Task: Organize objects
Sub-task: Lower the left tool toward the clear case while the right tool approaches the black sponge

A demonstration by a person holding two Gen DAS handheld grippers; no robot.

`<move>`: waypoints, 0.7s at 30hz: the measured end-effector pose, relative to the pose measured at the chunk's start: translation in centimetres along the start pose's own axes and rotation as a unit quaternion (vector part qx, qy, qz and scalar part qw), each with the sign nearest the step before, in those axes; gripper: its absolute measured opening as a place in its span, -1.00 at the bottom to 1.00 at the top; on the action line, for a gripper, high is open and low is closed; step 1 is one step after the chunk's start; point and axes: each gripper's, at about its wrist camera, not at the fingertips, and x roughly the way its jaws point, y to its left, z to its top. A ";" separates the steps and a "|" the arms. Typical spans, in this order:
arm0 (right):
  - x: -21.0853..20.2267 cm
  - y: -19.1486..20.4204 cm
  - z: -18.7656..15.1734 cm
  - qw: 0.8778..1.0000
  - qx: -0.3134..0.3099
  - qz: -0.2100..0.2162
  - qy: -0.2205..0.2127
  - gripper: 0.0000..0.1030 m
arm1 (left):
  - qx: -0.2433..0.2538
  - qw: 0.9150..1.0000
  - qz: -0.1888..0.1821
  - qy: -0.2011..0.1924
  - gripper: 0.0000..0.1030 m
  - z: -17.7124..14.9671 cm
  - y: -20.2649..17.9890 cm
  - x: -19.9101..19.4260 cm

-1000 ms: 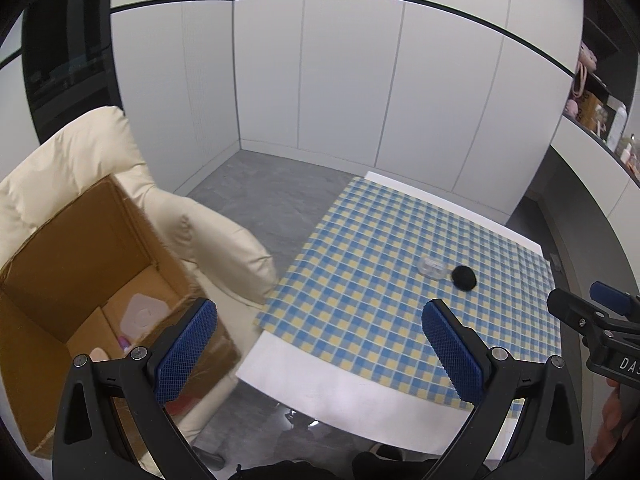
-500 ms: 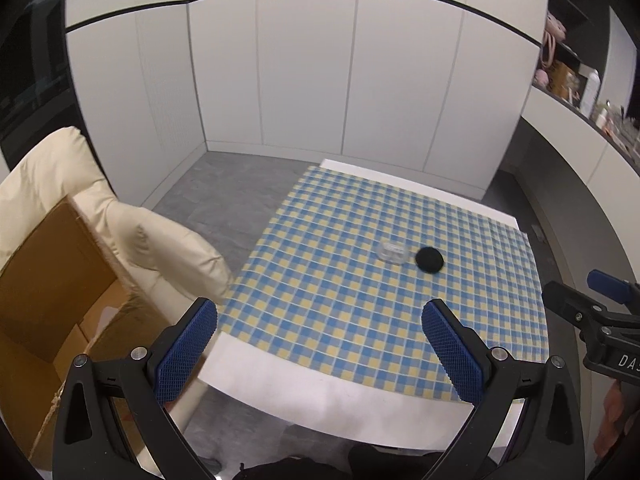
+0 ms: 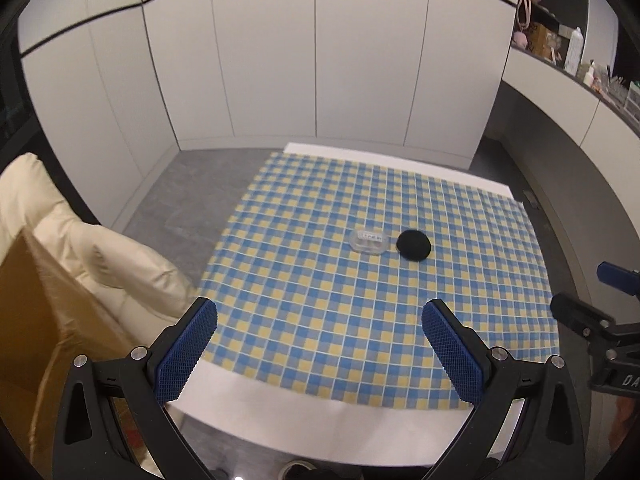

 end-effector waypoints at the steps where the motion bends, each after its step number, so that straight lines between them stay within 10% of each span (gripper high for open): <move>1: 0.5 -0.3 0.2 1.000 0.001 0.001 0.004 1.00 | 0.003 1.000 -0.001 0.004 0.99 0.2 -0.2 1.0; 21: 18.6 0.1 2.4 0.998 -0.019 0.017 0.059 0.97 | 0.010 0.998 0.007 0.057 0.85 0.2 1.0 16.7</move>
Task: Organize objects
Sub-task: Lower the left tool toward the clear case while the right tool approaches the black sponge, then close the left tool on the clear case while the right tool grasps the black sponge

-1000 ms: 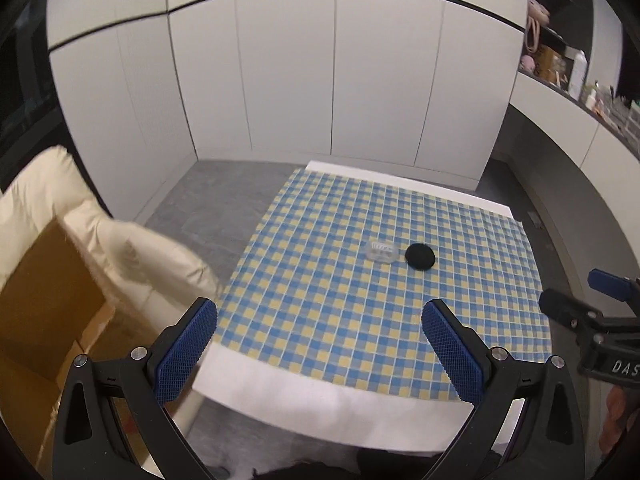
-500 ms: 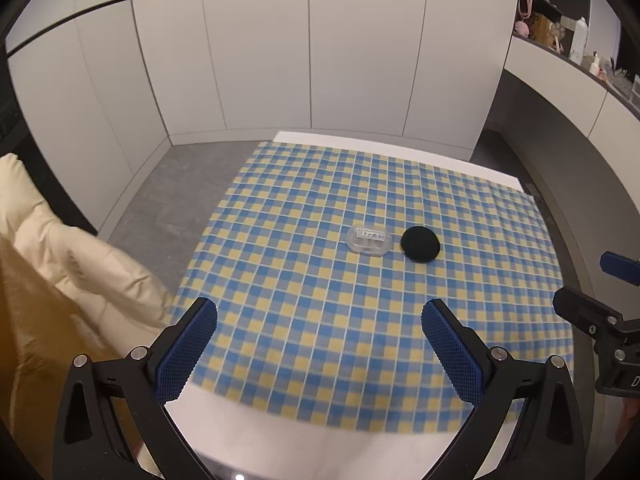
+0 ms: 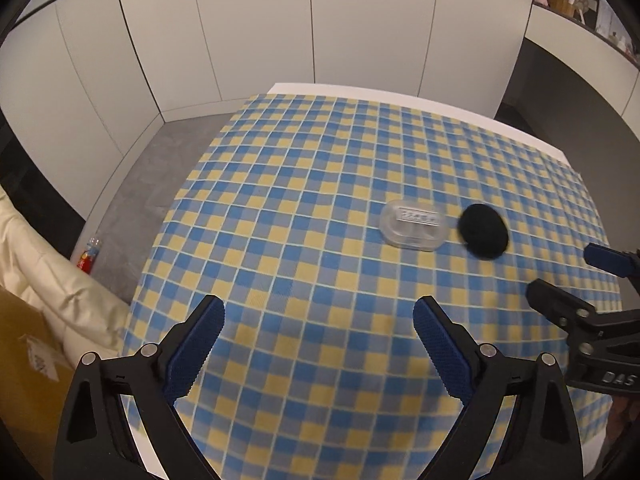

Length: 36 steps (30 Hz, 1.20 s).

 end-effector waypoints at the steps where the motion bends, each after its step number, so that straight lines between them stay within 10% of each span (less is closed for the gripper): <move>1: 0.6 0.1 0.1 1.000 -0.003 0.000 0.000 0.96 | -0.004 1.000 0.000 0.001 0.85 -0.1 0.3 0.5; 9: 5.5 1.1 1.9 1.000 -0.015 0.007 -0.015 0.80 | -0.011 1.000 -0.002 0.001 0.85 -0.3 0.6 2.9; 16: 6.7 2.5 2.6 0.998 -0.048 0.016 -0.027 0.10 | -0.010 1.000 -0.016 0.003 0.85 0.1 -1.1 4.3; 26: 5.4 -1.4 2.0 0.999 -0.023 -0.007 -0.040 0.00 | 0.017 0.999 -0.025 -0.012 0.88 2.6 -5.9 6.4; 29: 5.2 -2.8 1.7 0.999 -0.011 -0.012 -0.036 0.00 | 0.022 0.999 -0.026 -0.021 0.70 3.4 -6.8 6.4; 31: 4.9 -3.2 1.5 0.999 -0.010 -0.015 -0.034 0.00 | 0.031 0.999 -0.031 -0.026 0.13 3.7 -7.1 6.0; 36: 4.4 -3.6 1.7 0.999 -0.010 -0.015 -0.034 0.00 | 0.036 0.998 -0.042 -0.019 0.14 4.1 -7.5 4.8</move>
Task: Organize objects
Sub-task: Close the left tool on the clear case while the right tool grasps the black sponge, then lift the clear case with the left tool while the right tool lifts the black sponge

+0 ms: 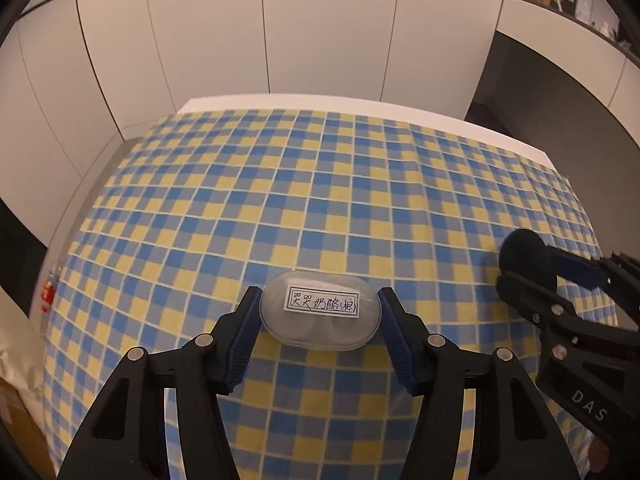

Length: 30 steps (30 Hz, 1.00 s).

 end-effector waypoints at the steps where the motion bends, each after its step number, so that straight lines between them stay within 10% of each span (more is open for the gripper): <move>1: -0.3 0.1 0.1 1.000 0.001 0.002 -0.002 0.00 | 0.004 1.000 0.003 -0.003 0.14 -0.1 -0.1 -0.6; 30: -21.9 2.3 -2.4 0.999 0.023 0.028 -0.029 0.00 | -0.048 0.997 0.012 -0.063 0.13 -3.6 0.4 -25.1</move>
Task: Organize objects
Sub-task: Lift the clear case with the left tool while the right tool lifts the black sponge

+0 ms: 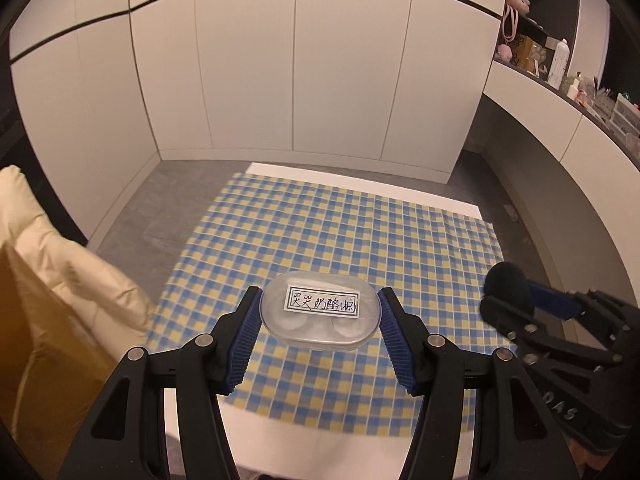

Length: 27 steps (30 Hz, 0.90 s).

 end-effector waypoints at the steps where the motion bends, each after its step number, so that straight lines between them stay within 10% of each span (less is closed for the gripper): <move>1: -1.0 0.2 -0.1 1.000 -0.002 0.000 -0.005 0.00 | 0.002 1.000 0.011 -0.004 0.13 -0.1 0.1 -0.9; 10: -7.1 0.4 -1.3 0.999 0.008 0.006 -0.039 0.00 | -0.009 1.000 -0.011 -0.010 0.13 -2.1 1.0 -6.9; 27: -8.5 -0.3 -2.2 0.999 0.003 0.015 -0.048 0.00 | -0.015 0.999 0.009 -0.036 0.13 -3.7 2.2 -5.9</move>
